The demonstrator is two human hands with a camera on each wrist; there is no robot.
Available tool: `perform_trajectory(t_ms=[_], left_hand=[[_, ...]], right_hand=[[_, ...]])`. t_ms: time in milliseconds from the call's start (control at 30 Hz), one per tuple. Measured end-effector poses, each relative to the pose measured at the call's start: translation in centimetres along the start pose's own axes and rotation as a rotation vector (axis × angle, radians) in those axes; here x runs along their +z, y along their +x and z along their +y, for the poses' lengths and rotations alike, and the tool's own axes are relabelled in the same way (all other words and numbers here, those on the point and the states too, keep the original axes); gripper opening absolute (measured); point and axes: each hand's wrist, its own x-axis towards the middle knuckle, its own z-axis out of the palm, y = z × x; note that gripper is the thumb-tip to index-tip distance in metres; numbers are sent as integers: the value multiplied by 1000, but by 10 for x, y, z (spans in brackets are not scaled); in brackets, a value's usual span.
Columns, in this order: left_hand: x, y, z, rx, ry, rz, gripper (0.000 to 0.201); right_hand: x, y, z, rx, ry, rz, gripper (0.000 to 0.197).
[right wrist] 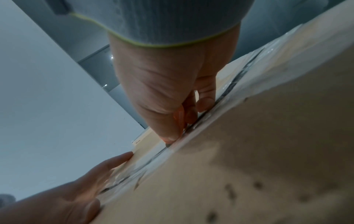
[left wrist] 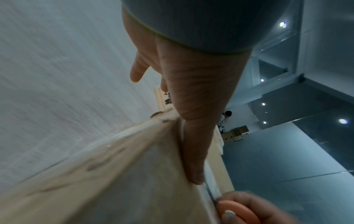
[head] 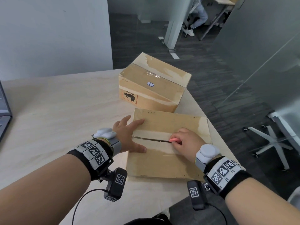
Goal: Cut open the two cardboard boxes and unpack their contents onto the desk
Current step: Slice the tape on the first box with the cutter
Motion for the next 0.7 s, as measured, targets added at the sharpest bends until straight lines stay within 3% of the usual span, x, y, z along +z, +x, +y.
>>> perform_trajectory(t_ms=[167, 267, 367, 467, 700], left_hand=[[-22, -1, 12, 8, 329, 130, 105], [-4, 4, 52, 91, 309, 150, 111], [25, 12, 82, 79, 287, 104, 125], [40, 16, 86, 31, 390, 137, 126], [38, 12, 83, -8, 357, 125, 125]], right_hand=[[0, 18, -27, -58, 11, -30, 20], [-4, 22, -24, -89, 8, -54, 21], [-7, 23, -18, -97, -39, -84, 20], [-11, 22, -1, -122, -62, -102, 20], [-30, -2, 61, -174, -45, -85, 21]])
